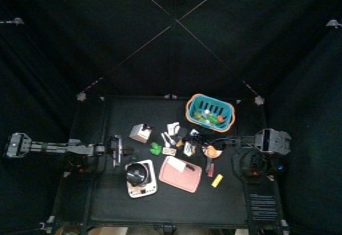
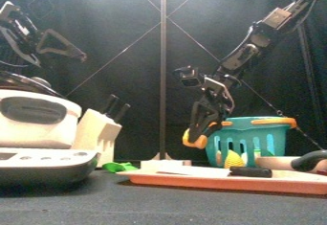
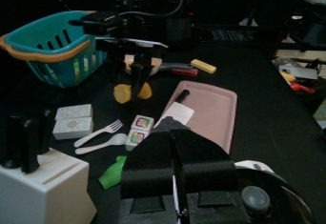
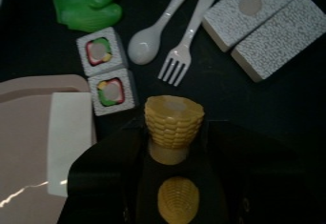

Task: Place corn bottom above plate

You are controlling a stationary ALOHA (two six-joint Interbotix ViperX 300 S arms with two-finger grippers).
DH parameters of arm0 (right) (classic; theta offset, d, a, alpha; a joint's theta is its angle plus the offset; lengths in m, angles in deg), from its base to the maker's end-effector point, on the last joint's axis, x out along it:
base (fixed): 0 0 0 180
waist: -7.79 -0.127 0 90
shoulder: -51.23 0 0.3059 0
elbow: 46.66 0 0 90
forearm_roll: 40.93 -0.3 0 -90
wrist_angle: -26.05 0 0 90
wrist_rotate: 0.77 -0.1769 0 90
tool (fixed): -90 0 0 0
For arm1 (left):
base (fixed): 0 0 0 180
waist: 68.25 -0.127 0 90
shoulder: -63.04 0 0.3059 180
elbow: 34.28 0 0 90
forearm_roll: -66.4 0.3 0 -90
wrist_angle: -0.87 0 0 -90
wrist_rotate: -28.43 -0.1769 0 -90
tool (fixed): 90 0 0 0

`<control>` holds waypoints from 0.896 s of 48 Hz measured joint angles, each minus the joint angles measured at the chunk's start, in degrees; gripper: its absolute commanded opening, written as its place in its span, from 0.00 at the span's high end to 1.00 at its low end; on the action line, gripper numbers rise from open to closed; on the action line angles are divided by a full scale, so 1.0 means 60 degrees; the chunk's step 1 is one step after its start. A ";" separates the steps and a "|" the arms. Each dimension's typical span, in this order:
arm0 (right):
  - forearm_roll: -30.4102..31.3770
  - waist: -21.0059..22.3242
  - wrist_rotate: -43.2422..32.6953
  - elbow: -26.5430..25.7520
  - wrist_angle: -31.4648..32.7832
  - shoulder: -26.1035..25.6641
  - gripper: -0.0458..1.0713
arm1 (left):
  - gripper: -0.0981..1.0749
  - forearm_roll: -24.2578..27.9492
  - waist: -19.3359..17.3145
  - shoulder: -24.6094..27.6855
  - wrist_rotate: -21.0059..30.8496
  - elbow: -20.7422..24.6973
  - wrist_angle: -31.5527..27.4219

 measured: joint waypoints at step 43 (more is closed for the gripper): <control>-0.0352 0.0103 0.0000 -0.0059 0.0000 0.0542 0.11 | 0.90 0.0000 0.0029 0.0000 0.0000 0.0000 0.0000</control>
